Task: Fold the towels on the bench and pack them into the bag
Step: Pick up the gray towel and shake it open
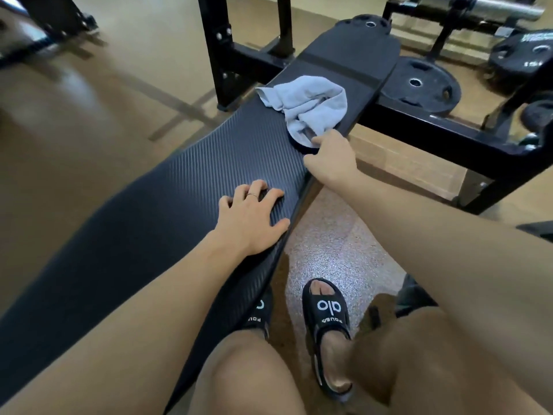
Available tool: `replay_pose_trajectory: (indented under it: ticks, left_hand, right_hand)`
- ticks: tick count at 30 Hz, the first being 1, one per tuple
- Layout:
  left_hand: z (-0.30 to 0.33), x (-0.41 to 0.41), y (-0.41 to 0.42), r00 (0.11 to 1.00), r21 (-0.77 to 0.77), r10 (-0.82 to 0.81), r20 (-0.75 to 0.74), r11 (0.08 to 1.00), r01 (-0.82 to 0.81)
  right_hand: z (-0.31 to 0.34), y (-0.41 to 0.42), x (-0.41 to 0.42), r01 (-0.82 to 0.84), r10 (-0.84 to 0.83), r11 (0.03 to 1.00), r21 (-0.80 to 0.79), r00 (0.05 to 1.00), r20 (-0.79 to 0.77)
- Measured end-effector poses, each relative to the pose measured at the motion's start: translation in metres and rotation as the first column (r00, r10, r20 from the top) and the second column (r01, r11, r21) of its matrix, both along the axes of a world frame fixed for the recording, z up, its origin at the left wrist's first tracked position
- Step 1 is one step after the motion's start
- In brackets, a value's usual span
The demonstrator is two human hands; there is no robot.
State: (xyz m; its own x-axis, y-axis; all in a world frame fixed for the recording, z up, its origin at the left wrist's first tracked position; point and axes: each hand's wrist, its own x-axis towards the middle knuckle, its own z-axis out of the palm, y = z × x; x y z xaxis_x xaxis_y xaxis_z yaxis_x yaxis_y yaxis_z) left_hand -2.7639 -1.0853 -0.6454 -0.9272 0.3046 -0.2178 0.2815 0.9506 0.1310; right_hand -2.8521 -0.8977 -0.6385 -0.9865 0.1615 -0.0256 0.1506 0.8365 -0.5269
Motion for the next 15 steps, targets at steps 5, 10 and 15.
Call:
replay_pose_trajectory:
  ticks: [5,10,15]
  left_hand:
    - [0.036,0.01,-0.008,0.995,0.191,0.083,0.048,0.977,-0.091]
    - [0.092,0.048,-0.009,0.992,0.523,0.086,-0.093,0.852,-0.024]
    - [0.141,0.095,0.007,0.978,0.583,-0.014,-0.207,0.801,0.135]
  right_hand:
    - [0.035,-0.017,0.05,0.006,-0.038,0.996,-0.09,0.935,-0.352]
    - [0.089,-0.025,0.12,-0.257,0.199,0.966,-0.031,0.815,-0.544]
    - [0.143,-0.023,0.186,-0.445,0.332,0.893,-0.069,0.754,-0.568]
